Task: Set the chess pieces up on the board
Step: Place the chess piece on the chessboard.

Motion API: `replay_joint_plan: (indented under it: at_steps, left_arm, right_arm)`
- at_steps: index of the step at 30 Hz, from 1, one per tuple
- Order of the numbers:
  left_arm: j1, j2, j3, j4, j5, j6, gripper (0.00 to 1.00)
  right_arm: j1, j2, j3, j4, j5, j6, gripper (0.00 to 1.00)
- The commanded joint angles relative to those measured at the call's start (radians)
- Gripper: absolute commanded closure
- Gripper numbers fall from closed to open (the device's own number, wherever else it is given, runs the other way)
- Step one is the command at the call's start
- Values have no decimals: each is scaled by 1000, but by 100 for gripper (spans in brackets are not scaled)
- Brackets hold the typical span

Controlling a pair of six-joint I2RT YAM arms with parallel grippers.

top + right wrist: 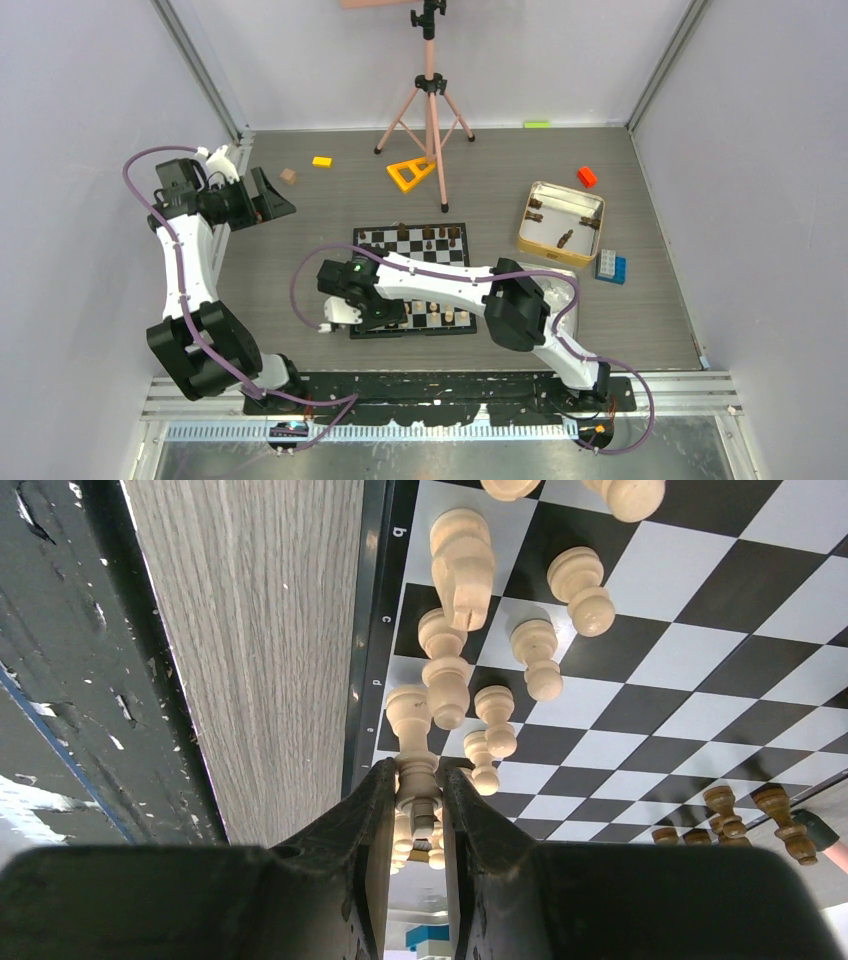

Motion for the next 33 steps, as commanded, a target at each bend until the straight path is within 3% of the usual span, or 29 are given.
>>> replay_joint_plan:
  at_steps: [1, 15, 26, 33]
  left_arm:
    - [11, -6, 15, -9, 31, 3, 5]
    - [15, 5, 15, -10, 42, 1, 4]
    - [17, 8, 15, -16, 50, 1, 4]
    - [18, 8, 18, -22, 52, 0, 4]
  right_arm:
    - [6, 6, -8, 12, 14, 3, 98]
    - [5, 9, -21, 25, 31, 0, 94]
    - [6, -15, -20, 27, 40, 30, 64]
    - [5, -39, -25, 27, 36, 46, 54]
